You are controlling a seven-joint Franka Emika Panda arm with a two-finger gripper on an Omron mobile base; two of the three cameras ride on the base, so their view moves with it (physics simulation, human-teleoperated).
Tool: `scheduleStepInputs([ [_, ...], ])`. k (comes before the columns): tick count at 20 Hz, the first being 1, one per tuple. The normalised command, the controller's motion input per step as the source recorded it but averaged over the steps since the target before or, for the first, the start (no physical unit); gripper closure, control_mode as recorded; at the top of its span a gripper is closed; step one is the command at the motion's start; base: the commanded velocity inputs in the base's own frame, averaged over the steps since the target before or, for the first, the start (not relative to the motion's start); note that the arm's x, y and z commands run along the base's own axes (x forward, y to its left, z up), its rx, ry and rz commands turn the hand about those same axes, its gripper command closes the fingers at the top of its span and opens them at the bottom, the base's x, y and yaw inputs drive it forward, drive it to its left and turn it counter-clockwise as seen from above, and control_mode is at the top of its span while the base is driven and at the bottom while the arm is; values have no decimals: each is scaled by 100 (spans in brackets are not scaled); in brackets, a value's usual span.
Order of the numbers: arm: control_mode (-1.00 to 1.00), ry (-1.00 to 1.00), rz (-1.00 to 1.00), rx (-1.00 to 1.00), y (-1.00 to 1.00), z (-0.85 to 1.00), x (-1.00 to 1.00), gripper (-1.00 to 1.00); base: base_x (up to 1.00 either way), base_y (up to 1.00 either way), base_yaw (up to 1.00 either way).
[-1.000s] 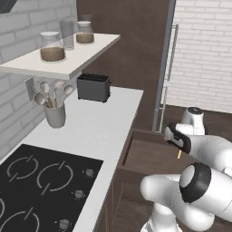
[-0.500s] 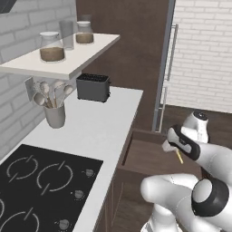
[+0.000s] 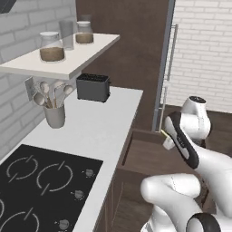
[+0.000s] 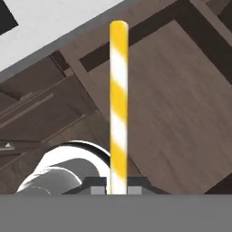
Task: Take a straw from the drawer in front and place it inside the glass cup on the dining counter.
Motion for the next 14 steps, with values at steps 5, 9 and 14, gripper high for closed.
scheduleStepInputs([
  [5, -100, -3, 7, -26, 93, 52, -72, 100, 0, 0, 0],
  [9, -100, -7, 19, -25, 91, 0, -58, 100, 0, 0, 0],
  [14, -100, -13, 34, -8, 13, 9, -22, 100, 0, 0, 0],
])
